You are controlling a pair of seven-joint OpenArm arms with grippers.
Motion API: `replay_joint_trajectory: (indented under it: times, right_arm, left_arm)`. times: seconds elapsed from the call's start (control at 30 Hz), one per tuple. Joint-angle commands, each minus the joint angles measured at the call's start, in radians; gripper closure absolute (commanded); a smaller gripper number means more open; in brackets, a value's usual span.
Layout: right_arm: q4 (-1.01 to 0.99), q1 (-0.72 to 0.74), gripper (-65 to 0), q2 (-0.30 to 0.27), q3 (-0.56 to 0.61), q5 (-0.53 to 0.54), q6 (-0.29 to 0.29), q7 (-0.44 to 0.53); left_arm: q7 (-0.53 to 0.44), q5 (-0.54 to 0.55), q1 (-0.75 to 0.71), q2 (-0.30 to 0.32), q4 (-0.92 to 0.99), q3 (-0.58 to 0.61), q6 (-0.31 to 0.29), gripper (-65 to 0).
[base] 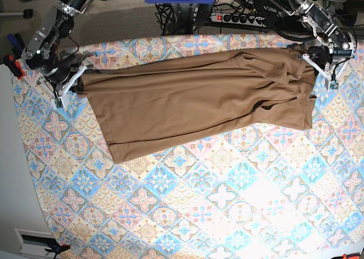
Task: Layout the t-shirt on the table in an organized manner, then fold the t-shirt properly
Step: 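Release and reposition the left gripper on the shirt's corner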
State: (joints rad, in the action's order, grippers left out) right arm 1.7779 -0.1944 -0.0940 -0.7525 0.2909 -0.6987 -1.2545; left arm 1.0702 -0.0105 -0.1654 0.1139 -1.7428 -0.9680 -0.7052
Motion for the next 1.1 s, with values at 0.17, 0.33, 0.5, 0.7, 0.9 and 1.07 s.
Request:
replay_joint_trajectory:
  times: [0.17, 0.33, 0.5, 0.7, 0.9, 1.07]
  right_arm:
    - [0.018, 0.014, 0.0, -0.014, -0.006, 0.001, 0.001, 0.000]
    - [0.010, 0.014, 0.0, -0.014, -0.009, 0.001, 0.001, -0.001]
    - [0.010, 0.014, 0.0, -0.014, -0.006, 0.001, 0.001, -0.001]
    - [0.017, 0.014, 0.0, -0.014, -0.003, 0.001, 0.001, -0.001]
    - [0.017, 0.009, 0.0, -0.014, -0.003, 0.001, 0.001, -0.001]
    - [0.017, 0.011, 0.0, -0.014, -0.003, 0.001, 0.001, -0.001]
  left_arm:
    - [-0.002, -0.070, -0.023, 0.020, -0.019, 0.036, 0.007, 0.0]
    - [-0.040, -0.107, -0.136, 0.011, -0.021, 0.099, 0.007, 0.0]
    - [-0.075, -0.087, -0.164, 0.011, -0.015, 0.093, 0.007, 0.0]
    - [-0.075, -0.082, -0.158, 0.013, -0.021, 0.091, 0.007, -24.6]
    - [-0.078, -0.081, -0.164, 0.013, -0.044, 0.082, 0.007, -61.0]
    - [-0.080, 0.040, -0.153, -0.016, -0.125, -0.032, 0.007, -61.4]
